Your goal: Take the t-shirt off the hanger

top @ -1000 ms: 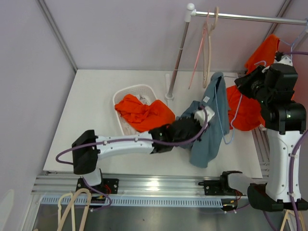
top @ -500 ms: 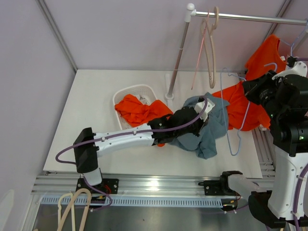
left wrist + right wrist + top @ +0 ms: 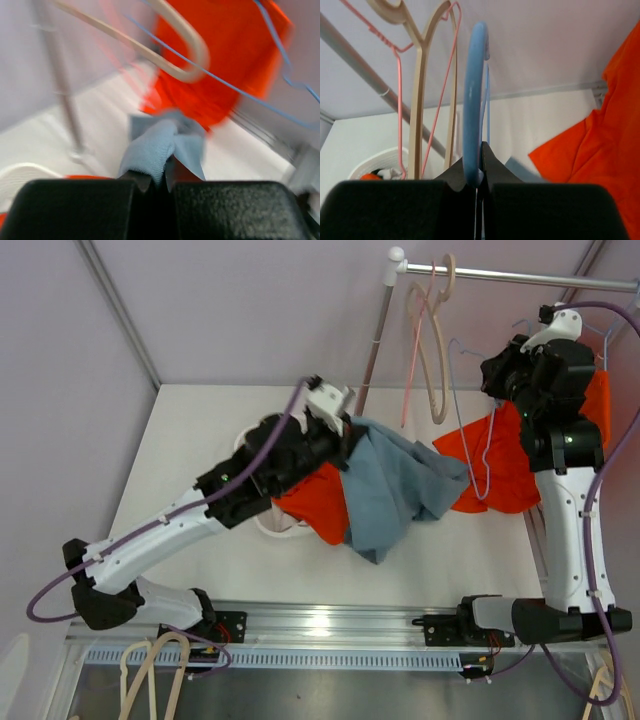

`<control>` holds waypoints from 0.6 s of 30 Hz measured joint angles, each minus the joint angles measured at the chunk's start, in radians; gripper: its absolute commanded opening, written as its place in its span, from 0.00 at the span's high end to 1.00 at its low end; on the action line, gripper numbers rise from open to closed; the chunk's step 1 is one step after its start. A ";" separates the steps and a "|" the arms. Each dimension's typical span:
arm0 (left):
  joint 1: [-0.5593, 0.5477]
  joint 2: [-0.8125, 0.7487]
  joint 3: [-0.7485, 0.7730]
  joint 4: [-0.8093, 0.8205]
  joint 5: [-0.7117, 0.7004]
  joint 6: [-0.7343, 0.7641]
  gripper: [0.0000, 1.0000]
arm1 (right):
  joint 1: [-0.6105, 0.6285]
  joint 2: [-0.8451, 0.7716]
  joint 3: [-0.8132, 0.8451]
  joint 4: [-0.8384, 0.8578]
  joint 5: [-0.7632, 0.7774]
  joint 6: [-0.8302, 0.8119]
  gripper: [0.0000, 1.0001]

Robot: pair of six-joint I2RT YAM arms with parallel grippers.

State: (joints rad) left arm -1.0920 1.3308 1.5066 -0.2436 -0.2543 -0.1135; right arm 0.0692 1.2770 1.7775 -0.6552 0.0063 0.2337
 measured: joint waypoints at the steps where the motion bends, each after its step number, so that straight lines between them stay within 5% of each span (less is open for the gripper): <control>1: 0.051 -0.006 0.018 0.009 -0.005 0.010 0.99 | 0.000 0.013 -0.008 0.032 0.005 -0.017 1.00; 7: 0.300 0.089 0.201 0.040 -0.021 0.031 0.99 | 0.000 0.117 0.054 0.200 0.022 -0.107 1.00; 13: 0.378 0.336 0.639 0.057 -0.067 0.172 0.99 | 0.000 0.227 0.124 0.366 0.022 -0.169 1.00; 18: 0.464 0.410 0.835 0.107 -0.095 0.281 0.99 | 0.000 0.297 0.134 0.467 0.022 -0.194 1.00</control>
State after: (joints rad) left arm -0.6281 1.7412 2.3413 -0.1364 -0.3492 0.1673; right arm 0.0689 1.5738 1.9110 -0.1886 0.0280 0.0399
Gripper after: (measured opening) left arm 0.014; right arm 0.035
